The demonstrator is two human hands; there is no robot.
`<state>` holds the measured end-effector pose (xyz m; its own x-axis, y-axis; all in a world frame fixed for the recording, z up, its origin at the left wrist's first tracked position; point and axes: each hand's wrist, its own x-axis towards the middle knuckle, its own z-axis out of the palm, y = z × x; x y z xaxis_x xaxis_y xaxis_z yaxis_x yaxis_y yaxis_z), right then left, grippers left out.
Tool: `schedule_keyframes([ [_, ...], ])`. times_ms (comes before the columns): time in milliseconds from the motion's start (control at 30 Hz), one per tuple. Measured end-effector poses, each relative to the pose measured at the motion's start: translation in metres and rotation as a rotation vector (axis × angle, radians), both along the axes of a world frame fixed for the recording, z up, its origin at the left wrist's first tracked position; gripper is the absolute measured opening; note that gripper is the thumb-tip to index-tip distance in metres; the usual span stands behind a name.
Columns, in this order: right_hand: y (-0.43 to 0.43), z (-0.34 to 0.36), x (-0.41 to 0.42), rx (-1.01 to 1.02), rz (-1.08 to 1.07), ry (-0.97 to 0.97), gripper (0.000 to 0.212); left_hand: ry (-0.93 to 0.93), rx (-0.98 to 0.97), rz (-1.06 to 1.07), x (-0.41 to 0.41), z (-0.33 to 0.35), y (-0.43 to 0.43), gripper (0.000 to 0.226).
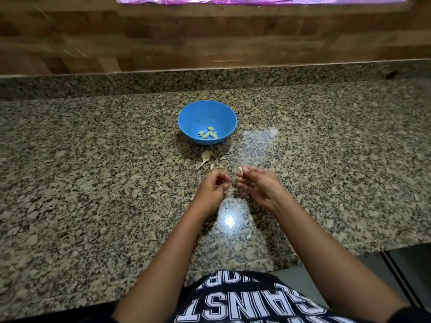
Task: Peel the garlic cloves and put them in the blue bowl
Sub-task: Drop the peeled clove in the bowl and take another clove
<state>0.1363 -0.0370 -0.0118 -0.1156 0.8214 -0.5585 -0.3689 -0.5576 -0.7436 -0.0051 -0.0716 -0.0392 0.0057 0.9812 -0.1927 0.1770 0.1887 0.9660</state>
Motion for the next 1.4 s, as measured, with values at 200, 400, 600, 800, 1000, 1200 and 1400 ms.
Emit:
schedule_keyframes([
  [200, -0.008, 0.001, -0.007, 0.130, 0.104, -0.122, 0.012, 0.081, -0.024, 0.037, 0.001, -0.004, 0.006, 0.015],
  [400, -0.014, -0.003, -0.015, 0.313, 0.207, -0.360, 0.011, -0.071, -0.028, 0.199, 0.003, 0.000, 0.006, 0.002],
  [600, -0.015, 0.002, -0.015, 0.318, 0.232, -0.282, 0.015, -0.125, 0.011, 0.244, 0.000, 0.002, 0.005, 0.008],
  [800, -0.013, 0.004, -0.013, 0.381, 0.268, -0.388, 0.016, -0.073, 0.025, 0.220, -0.006, 0.001, 0.006, 0.002],
  [1000, -0.016, 0.000, -0.011, 0.416, 0.293, -0.461, 0.008, -0.038, 0.006, 0.134, -0.009, 0.005, 0.008, 0.003],
  [1200, -0.014, 0.002, -0.012, 0.399, 0.293, -0.454, 0.011, -0.094, -0.013, 0.192, -0.002, 0.006, 0.007, 0.008],
  [1400, -0.015, 0.001, -0.015, 0.333, 0.248, -0.371, 0.009, 0.036, -0.018, 0.246, 0.003, 0.006, 0.008, 0.007],
])
